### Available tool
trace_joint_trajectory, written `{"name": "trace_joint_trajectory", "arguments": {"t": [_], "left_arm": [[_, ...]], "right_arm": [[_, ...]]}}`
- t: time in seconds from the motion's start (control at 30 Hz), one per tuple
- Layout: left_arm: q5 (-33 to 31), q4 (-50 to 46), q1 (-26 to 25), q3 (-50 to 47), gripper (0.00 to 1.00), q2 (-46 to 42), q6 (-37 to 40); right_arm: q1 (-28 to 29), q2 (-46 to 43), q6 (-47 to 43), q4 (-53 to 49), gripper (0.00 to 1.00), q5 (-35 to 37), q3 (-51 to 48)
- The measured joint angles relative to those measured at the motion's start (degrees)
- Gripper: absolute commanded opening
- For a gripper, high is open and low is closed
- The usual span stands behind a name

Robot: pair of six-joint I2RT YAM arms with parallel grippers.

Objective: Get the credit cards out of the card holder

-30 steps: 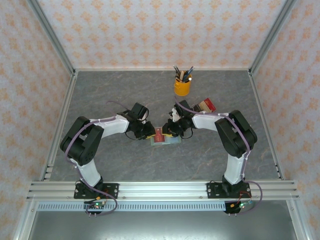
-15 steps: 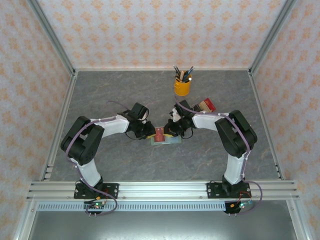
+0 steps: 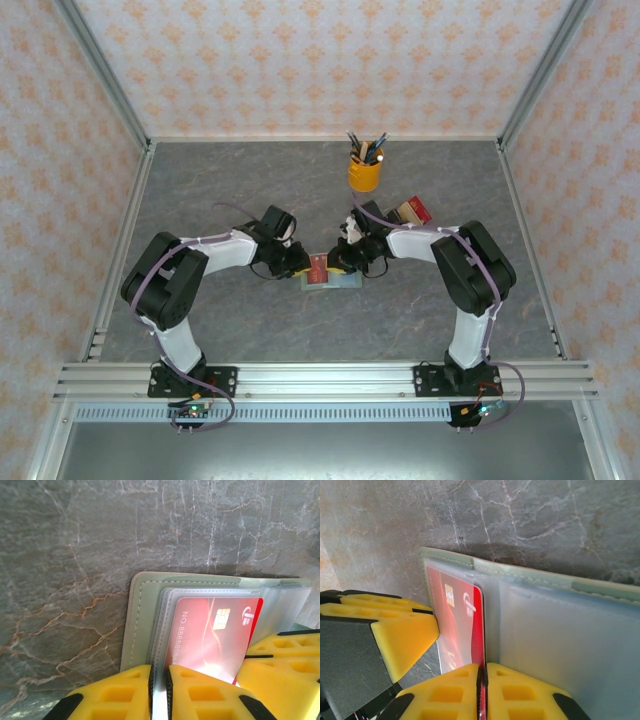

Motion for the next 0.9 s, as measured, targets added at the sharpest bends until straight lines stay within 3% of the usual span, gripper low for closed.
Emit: {"name": "trace_joint_trajectory", "arguments": {"t": [0.4, 0.57, 0.63, 0.9], "left_arm": [[3.4, 6.5, 1.0, -3.0, 0.15, 0.0, -2.8], [3.6, 8.6, 1.0, -3.7, 0.16, 0.0, -3.7], [3.6, 9.0, 1.0, -3.9, 0.16, 0.0, -4.1], [3.1, 8.9, 0.9, -3.8, 0.28, -0.2, -3.7]], "right_arm": [[0.0, 1.4, 0.2, 0.1, 0.13, 0.5, 0.3], [0.4, 1.4, 0.2, -1.7, 0.05, 3.0, 1.4], [0.5, 1.4, 0.2, -2.3, 0.00, 4.0, 1.6], [2.3, -0.7, -0.3, -4.9, 0.00, 9.3, 2.1]]}}
